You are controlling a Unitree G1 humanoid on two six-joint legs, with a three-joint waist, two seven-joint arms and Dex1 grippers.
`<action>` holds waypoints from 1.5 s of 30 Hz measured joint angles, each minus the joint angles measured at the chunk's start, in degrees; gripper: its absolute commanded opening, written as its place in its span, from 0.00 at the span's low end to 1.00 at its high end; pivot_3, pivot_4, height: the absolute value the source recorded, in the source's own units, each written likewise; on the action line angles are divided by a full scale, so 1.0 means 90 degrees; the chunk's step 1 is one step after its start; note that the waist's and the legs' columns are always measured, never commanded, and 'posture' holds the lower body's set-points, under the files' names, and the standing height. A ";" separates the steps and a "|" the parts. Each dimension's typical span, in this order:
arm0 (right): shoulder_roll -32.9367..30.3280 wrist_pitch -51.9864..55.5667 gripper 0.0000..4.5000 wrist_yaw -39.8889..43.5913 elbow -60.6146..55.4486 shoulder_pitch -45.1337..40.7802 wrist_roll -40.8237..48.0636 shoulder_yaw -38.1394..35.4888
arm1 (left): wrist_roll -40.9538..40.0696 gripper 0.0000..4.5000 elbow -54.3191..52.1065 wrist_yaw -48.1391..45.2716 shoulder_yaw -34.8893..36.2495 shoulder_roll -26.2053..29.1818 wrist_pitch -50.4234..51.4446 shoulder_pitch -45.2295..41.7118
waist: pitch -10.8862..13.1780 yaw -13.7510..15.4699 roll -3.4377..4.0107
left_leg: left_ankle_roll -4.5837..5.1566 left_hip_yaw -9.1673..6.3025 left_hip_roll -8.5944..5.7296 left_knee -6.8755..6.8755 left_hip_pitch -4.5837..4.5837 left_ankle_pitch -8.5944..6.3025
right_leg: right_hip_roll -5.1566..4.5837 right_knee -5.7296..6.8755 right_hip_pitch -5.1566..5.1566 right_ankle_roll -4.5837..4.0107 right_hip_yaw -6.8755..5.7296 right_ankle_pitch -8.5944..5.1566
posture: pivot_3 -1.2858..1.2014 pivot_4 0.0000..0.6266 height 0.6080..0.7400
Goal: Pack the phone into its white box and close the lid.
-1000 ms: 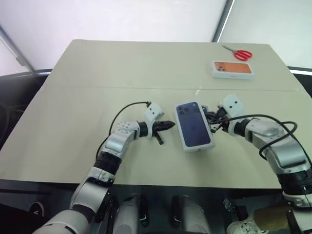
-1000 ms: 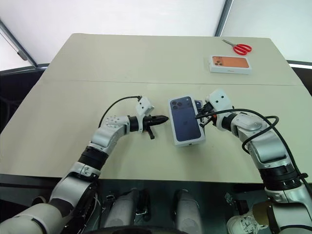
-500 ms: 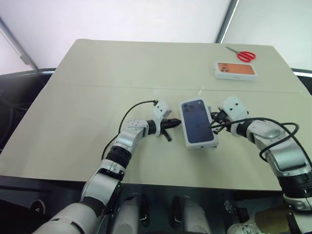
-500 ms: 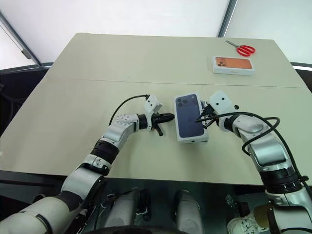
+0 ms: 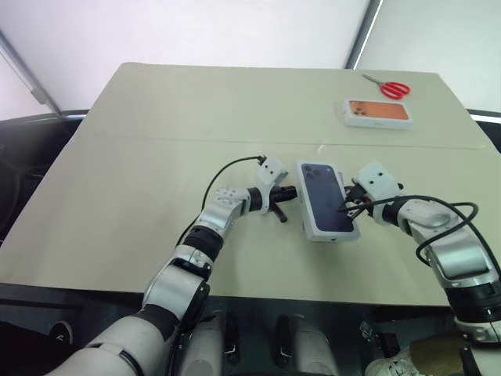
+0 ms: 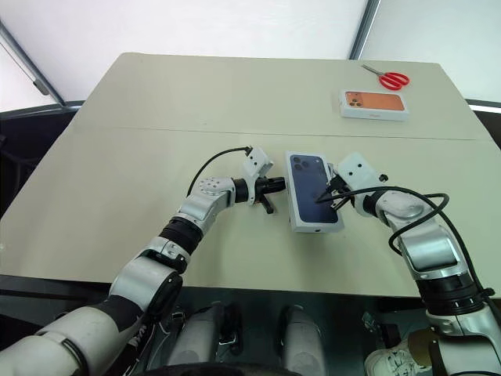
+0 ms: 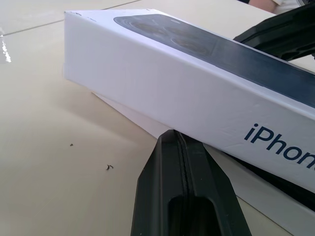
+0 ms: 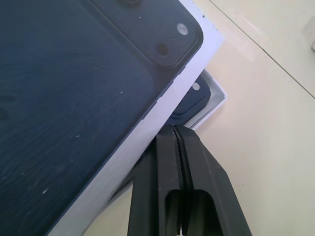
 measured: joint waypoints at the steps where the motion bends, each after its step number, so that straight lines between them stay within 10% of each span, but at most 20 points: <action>1: 0.0016 0.0001 0.01 0.0000 0.0000 -0.0001 -0.0009 0.0000 | 0.0001 0.00 0.0038 0.0006 0.0001 -0.0006 -0.0002 -0.0005 | 0.0000 0.0001 0.0000 | 0.0000 0.0000 0.0000 0.0000 0.0000 0.0000 | 0.0000 0.0000 0.0000 0.0000 0.0000 0.0000 | 0.52 0.24 0.98; 45: 0.0271 0.0041 0.01 -0.0134 0.0440 -0.0351 -0.0536 -0.0081 | -0.0339 0.00 -0.1383 0.0393 0.0243 0.0085 0.1390 0.0278 | -0.0001 -0.0010 0.0001 | -0.0020 0.0001 0.0000 0.0001 0.0005 0.0013 | 0.0015 0.0007 0.0003 0.0000 0.0002 0.0000 | 0.52 0.24 0.98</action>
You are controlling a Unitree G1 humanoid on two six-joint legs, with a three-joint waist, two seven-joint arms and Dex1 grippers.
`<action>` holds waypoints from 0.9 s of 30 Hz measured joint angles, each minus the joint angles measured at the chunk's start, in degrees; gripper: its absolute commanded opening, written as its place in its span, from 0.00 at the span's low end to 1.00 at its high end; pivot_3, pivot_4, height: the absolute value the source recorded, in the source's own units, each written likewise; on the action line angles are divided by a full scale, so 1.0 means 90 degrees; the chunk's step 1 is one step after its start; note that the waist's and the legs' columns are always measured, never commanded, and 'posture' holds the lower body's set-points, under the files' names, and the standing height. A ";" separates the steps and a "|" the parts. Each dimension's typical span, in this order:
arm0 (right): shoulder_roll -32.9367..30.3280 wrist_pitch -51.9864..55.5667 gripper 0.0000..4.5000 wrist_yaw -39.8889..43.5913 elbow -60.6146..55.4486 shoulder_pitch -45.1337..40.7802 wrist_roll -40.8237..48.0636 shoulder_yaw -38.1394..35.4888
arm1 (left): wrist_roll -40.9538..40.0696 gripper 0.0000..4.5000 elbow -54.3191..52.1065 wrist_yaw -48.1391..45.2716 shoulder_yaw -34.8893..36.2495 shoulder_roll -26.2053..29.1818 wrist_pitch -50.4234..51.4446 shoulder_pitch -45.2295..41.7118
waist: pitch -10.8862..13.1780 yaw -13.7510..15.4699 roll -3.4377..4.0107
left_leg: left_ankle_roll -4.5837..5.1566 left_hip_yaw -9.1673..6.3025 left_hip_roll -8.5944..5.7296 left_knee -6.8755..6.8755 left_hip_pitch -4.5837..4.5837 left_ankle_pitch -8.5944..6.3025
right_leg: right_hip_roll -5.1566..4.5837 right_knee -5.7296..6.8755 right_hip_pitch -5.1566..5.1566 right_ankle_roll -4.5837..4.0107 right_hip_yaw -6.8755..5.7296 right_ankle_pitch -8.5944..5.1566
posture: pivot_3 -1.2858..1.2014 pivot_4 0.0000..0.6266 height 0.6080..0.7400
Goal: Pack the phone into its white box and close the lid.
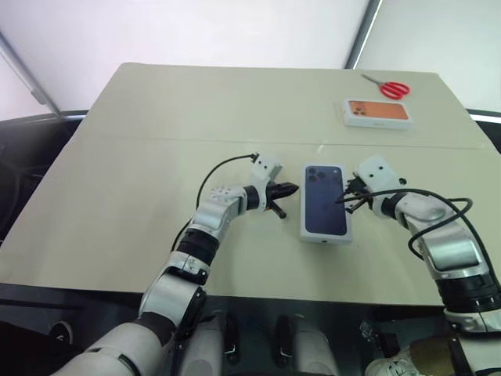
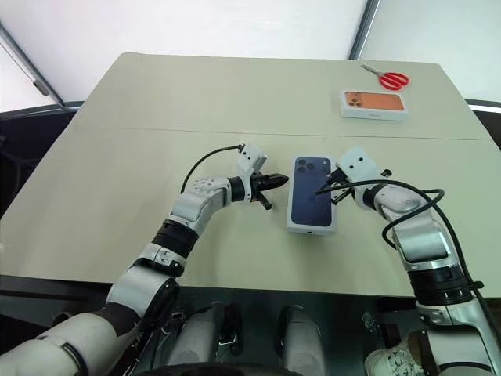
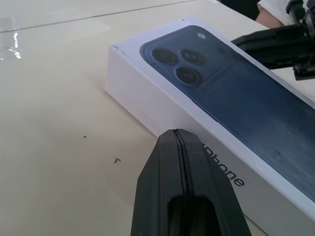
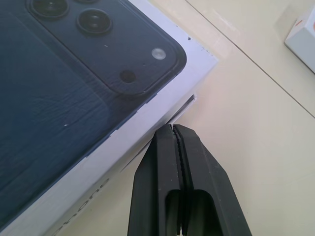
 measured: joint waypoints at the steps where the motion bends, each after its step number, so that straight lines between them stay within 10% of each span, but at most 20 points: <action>1: 0.0002 0.0010 0.01 -0.0004 0.0000 0.0000 -0.0019 0.0001 | -0.0003 0.00 -0.0002 0.0008 0.0004 0.0005 -0.0021 -0.0025 | 0.0000 -0.0001 0.0000 | 0.0000 0.0000 0.0000 0.0000 0.0000 0.0000 | 0.0000 0.0000 0.0000 0.0000 0.0000 0.0000 | 0.52 0.24 0.98; 27: -0.0274 0.0340 0.01 0.0310 -0.0306 -0.0269 -0.0214 0.0032 | -0.0004 0.00 0.0704 0.0182 0.0064 -0.0215 -0.0428 -0.0308 | 0.0000 0.0003 0.0000 | 0.0000 0.0000 0.0000 0.0001 0.0000 0.0000 | 0.0000 0.0002 0.0000 0.0000 0.0000 0.0000 | 0.52 0.24 0.98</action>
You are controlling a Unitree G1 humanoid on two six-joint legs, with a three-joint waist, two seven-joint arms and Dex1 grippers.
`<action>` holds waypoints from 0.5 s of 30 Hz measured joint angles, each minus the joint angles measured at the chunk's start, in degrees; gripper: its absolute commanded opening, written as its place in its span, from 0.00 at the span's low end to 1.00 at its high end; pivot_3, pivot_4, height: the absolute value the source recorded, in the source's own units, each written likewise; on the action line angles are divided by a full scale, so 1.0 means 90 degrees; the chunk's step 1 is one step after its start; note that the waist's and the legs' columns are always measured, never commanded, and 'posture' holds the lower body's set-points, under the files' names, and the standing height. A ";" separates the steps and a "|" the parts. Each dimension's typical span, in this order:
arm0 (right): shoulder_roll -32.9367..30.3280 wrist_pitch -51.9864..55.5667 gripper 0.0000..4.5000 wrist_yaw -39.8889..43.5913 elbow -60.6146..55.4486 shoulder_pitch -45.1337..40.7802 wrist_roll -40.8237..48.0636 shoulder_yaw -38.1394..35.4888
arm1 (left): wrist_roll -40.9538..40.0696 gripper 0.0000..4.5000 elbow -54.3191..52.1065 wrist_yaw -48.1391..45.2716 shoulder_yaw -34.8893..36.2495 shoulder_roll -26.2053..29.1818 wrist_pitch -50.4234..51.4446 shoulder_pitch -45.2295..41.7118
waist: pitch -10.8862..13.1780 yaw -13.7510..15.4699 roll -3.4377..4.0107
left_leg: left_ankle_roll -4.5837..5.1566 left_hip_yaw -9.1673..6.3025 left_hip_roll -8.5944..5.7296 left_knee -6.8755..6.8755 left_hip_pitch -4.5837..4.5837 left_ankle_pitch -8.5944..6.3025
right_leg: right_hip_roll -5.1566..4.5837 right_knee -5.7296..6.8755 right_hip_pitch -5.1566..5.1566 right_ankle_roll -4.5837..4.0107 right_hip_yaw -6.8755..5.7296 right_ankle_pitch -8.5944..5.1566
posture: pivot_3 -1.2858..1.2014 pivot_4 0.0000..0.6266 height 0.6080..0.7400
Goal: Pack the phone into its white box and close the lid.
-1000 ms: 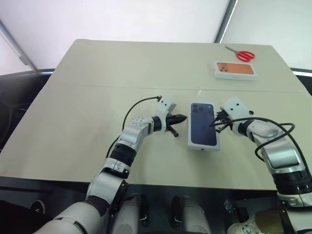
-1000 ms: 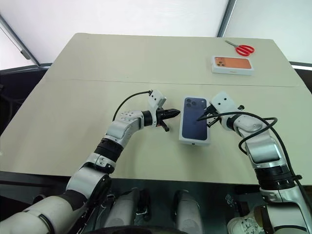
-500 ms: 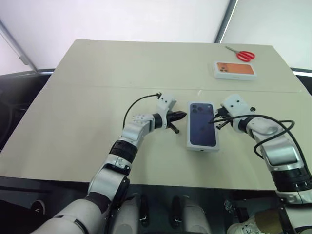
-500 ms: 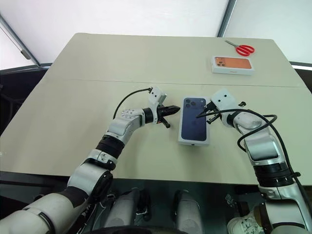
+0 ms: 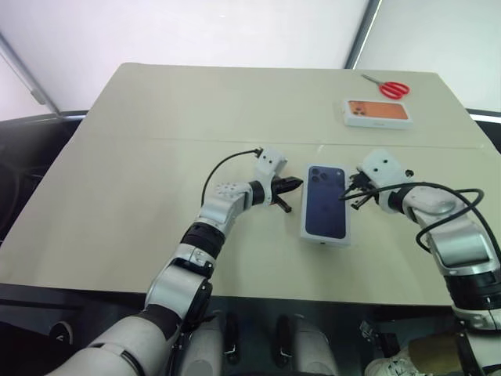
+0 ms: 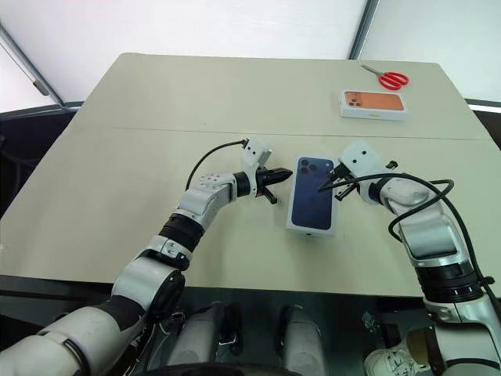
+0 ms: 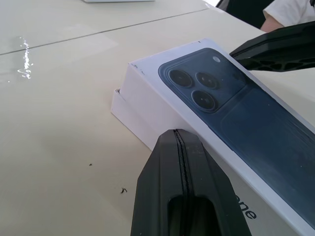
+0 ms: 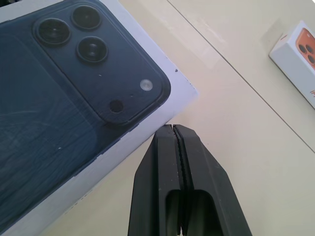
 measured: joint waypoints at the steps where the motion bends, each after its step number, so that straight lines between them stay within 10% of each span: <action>1: 0.0028 0.0000 0.01 -0.0032 0.0053 -0.0066 -0.0051 0.0046 | 0.0001 0.00 0.0063 0.0028 0.0002 -0.0003 -0.0009 -0.0022 | 0.0000 -0.0002 0.0000 | 0.0000 0.0000 0.0000 0.0000 0.0000 0.0000 | 0.0000 0.0000 0.0000 0.0000 0.0000 0.0000 | 0.52 0.24 0.98; 15: 0.0296 -0.0013 0.01 -0.0221 0.0557 -0.0383 -0.0499 0.0289 | 0.0074 0.00 0.0927 0.0257 0.0193 -0.0154 -0.0460 -0.0590 | 0.0000 -0.0005 0.0000 | -0.0001 0.0002 0.0000 0.0001 0.0000 0.0000 | 0.0001 0.0001 0.0000 0.0000 0.0000 0.0000 | 0.52 0.24 0.98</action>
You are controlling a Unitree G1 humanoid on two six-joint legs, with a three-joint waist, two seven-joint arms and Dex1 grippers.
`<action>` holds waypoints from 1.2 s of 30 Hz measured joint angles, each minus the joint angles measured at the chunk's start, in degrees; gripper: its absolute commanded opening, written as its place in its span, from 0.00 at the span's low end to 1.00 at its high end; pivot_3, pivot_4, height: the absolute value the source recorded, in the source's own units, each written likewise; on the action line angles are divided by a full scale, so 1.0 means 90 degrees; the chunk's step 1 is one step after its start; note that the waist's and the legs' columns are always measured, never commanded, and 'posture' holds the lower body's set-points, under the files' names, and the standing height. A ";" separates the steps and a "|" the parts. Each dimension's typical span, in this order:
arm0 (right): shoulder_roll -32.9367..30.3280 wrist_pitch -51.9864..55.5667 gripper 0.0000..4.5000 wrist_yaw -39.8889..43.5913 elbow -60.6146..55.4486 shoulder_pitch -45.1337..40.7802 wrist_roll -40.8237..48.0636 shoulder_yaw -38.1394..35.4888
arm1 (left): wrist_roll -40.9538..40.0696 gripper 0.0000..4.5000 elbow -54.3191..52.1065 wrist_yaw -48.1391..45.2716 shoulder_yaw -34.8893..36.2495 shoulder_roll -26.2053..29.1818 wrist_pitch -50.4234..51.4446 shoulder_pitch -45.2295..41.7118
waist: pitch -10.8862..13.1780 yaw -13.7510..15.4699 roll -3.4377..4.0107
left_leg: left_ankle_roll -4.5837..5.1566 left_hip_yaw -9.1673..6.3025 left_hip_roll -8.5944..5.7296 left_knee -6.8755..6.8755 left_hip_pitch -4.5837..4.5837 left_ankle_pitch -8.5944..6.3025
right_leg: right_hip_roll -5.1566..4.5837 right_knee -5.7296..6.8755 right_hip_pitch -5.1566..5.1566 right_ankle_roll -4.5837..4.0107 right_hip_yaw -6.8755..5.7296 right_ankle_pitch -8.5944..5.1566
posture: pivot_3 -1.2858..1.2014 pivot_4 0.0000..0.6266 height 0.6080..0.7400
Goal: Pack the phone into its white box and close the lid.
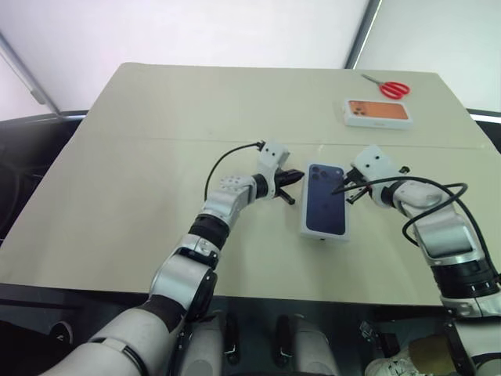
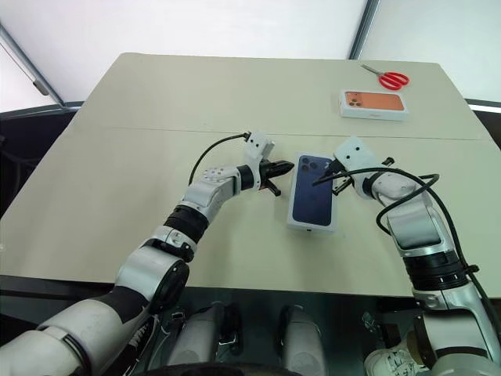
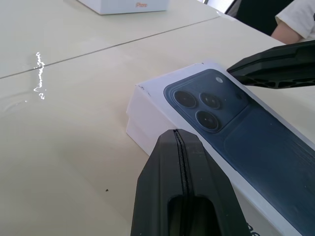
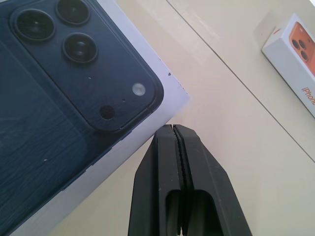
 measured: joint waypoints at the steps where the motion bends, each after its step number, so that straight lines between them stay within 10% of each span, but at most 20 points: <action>1: 0.0049 0.0000 0.01 -0.0025 0.0028 0.0000 -0.0020 0.0003 | 0.0023 0.00 0.0051 0.0009 0.0006 0.0000 -0.0030 -0.0021 | 0.0000 -0.0002 0.0000 | 0.0000 0.0000 0.0000 0.0000 0.0000 0.0000 | 0.0000 0.0001 0.0000 0.0000 0.0000 0.0000 | 0.52 0.24 0.98; 24: 0.0442 -0.0313 0.01 0.0065 0.0104 -0.0318 0.0404 -0.0543 | -0.0106 0.00 -0.0002 0.0262 0.0481 -0.0085 -0.0094 -0.0439 | 0.0000 0.0003 0.0000 | -0.0002 0.0000 -0.0003 0.0000 0.0003 0.0001 | 0.0000 0.0008 0.0002 0.0001 0.0000 0.0000 | 0.52 0.24 0.98; 36: -0.0222 -0.0373 0.01 0.0933 -0.0854 0.0853 0.0417 -0.0041 | 0.0490 0.00 -0.0356 -0.0739 -0.0509 -0.0006 -0.0227 0.0393 | -0.0019 -0.0034 -0.0005 | 0.0000 -0.0004 0.0002 -0.0001 0.0034 -0.0003 | -0.0002 0.0007 0.0025 -0.0001 0.0003 -0.0001 | 0.52 0.24 0.98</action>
